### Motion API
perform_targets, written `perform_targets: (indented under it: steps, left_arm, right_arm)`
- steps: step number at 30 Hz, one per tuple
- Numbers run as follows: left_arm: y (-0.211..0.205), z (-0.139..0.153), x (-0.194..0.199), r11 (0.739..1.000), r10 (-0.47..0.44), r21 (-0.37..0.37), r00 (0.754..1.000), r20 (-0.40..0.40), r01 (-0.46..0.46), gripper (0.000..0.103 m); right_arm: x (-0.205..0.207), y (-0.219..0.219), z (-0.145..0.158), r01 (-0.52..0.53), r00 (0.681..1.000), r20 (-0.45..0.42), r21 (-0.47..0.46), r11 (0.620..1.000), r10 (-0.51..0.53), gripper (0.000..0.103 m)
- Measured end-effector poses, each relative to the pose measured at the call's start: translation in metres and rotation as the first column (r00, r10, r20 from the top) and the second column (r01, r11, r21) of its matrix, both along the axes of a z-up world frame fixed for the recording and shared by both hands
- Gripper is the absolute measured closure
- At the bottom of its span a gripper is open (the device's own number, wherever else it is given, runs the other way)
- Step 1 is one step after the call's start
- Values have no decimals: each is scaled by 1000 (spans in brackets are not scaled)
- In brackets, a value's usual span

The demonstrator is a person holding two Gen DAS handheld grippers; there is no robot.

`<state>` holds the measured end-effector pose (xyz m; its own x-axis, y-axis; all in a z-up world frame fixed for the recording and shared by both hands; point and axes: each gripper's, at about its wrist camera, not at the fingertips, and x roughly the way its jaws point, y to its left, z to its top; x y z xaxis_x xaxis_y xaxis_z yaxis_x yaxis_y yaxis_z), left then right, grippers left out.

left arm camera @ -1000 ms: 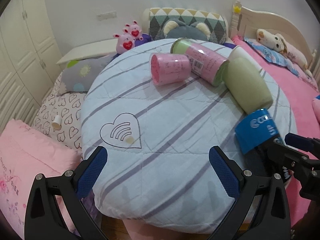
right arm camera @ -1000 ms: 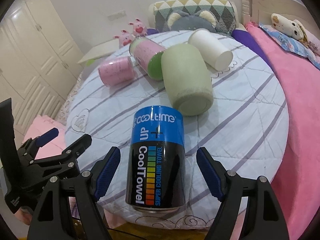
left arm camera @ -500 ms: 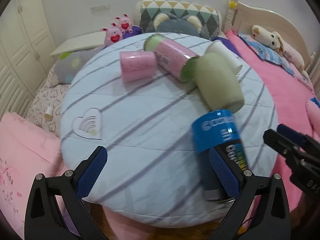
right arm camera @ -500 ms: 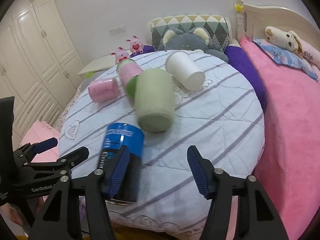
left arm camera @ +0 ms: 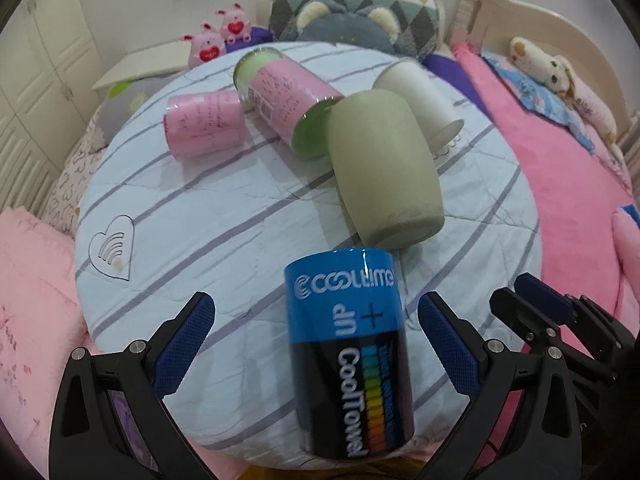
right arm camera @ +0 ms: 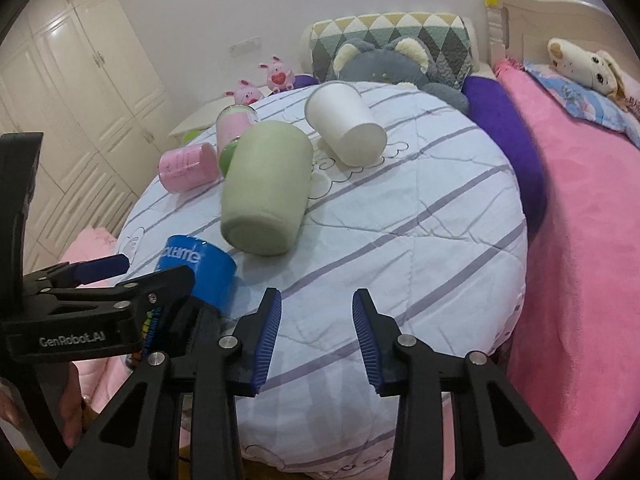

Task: Flip cup upright
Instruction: 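Pass the blue can from the right tool into the left tool's fingers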

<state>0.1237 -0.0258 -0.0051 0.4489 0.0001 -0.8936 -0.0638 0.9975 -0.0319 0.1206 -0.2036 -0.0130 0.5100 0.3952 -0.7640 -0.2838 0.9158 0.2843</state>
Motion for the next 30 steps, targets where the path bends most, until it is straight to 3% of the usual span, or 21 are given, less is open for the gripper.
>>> perform_targets:
  steps: [14, 15, 18, 19, 30]
  left_arm:
    - [-12, -25, 26, 997, 64, 55, 992, -107, -59, 1]
    - [-11, -27, 27, 996, 68, 59, 991, -117, -61, 5]
    - [-9, -36, 27, 997, 68, 42, 983, -169, -62, 31]
    - [-8, -38, 27, 998, 62, 27, 982, -181, -58, 33]
    - [-9, -12, 17, 999, 35, 24, 997, -71, -33, 33]
  right_arm:
    - [38, -16, -28, -28, 995, -91, 24, 999, 30, 64]
    - [39, -17, -30, -30, 995, -96, 27, 999, 33, 64]
    - [42, -18, -32, -35, 994, -98, 33, 999, 38, 64]
    - [42, -18, -32, -35, 994, -98, 33, 999, 38, 64]
    - [45, -11, -29, -45, 995, -89, 22, 999, 46, 57]
